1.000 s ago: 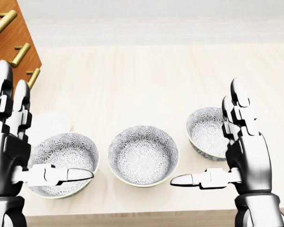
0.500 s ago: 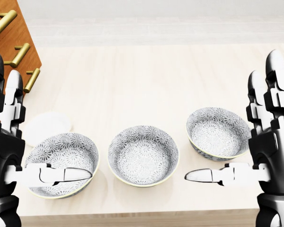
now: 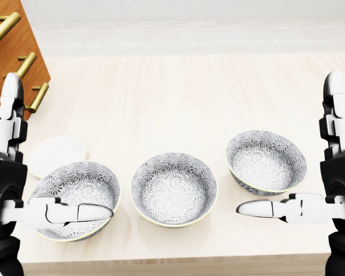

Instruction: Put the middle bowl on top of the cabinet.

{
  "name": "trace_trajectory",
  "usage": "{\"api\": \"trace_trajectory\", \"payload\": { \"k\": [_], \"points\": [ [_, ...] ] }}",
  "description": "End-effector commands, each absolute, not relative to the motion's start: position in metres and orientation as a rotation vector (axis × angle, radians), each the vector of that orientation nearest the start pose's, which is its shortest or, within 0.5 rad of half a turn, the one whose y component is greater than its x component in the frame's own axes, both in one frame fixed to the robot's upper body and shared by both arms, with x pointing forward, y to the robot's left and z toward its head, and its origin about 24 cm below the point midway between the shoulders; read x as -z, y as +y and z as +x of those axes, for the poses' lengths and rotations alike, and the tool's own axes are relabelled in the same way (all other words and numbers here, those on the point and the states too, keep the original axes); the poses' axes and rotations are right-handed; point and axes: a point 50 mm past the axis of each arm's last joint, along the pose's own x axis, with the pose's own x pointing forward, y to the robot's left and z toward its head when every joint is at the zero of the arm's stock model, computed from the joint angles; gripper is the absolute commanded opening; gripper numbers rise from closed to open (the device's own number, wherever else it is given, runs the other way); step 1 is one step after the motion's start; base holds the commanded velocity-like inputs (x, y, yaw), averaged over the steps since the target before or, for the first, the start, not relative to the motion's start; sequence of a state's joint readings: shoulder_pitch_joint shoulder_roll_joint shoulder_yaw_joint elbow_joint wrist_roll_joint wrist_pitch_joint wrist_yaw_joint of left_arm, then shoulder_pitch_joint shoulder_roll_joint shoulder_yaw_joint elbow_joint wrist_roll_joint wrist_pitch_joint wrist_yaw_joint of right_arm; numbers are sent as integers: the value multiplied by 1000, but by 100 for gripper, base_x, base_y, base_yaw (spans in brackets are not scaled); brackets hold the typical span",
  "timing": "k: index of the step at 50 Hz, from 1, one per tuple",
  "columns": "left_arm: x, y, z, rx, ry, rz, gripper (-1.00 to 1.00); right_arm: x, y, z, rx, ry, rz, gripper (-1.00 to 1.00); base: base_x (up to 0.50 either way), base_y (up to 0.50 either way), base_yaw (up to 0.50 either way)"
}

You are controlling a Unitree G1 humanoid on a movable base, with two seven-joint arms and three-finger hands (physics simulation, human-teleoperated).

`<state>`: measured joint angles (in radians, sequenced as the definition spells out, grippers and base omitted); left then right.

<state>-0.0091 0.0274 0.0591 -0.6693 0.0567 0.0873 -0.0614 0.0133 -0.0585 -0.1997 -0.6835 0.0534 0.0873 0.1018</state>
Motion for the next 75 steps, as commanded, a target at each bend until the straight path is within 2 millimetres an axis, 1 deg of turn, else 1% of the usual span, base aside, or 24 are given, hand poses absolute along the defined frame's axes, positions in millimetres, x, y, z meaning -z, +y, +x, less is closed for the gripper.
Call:
{"api": "trace_trajectory", "payload": {
  "k": [1, 4, 7, 11, 20, 24, 26, 34, 42, 46, 50, 54, 58, 60, 63, 75],
  "points": [
    [-199, 160, 208, -14, -664, 103, 100, -188, -190, 207, 67, -599, -110, 100, 0, 0, 0],
    [-200, 161, 206, -15, -672, 104, 100, -189, -189, 208, 68, -605, -111, 100, 0, 0, 0],
    [-207, 160, 202, -12, -712, 101, 100, -188, -188, 208, 65, -600, -116, 100, 0, 0, 0],
    [-201, 161, 207, -13, -676, 99, 100, -188, -189, 208, 70, -601, -122, 100, 0, 0, 0],
    [-202, 161, 205, -31, -685, 86, 100, -188, -189, 206, 63, -603, -109, 100, 0, 0, 0],
    [-197, 161, 207, -22, -657, 86, 100, -188, -190, 208, 68, -598, -121, 100, 0, 0, 0],
    [-197, 162, 208, -29, -653, 89, 100, -192, -189, 206, 68, -619, -130, 100, 0, 22, 0],
    [-201, 163, 205, -30, -679, 78, 100, -186, -189, 209, 71, -585, -141, 100, 6, 50, 0],
    [-197, 163, 208, -28, -656, 82, 100, -187, -187, 211, 70, -595, -117, 100, 6, 50, 0],
    [-201, 165, 206, -33, -675, 78, 100, -187, -185, 212, 65, -592, -132, 100, 6, 50, 0],
    [-200, 166, 207, -36, -671, 78, 100, -190, -187, 211, 69, -605, -141, 100, 6, 50, 0],
    [-200, 165, 207, -38, -671, 79, 100, -198, -189, 209, 81, -645, -139, 100, 6, 50, 0],
    [-200, 165, 207, -37, -670, 81, 100, -196, -190, 208, 85, -637, -151, 100, 6, 50, 0],
    [-201, 165, 206, -38, -674, 82, 100, -193, -191, 210, 88, -617, -149, 100, 6, 50, 0],
    [-202, 166, 206, -42, -682, 83, 100, -196, -193, 207, 89, -635, -161, 100, 6, 50, 0],
    [-202, 164, 205, -36, -681, 86, 100, -198, -201, 202, 107, -640, -184, 100, 6, 50, 0]
  ]
}}
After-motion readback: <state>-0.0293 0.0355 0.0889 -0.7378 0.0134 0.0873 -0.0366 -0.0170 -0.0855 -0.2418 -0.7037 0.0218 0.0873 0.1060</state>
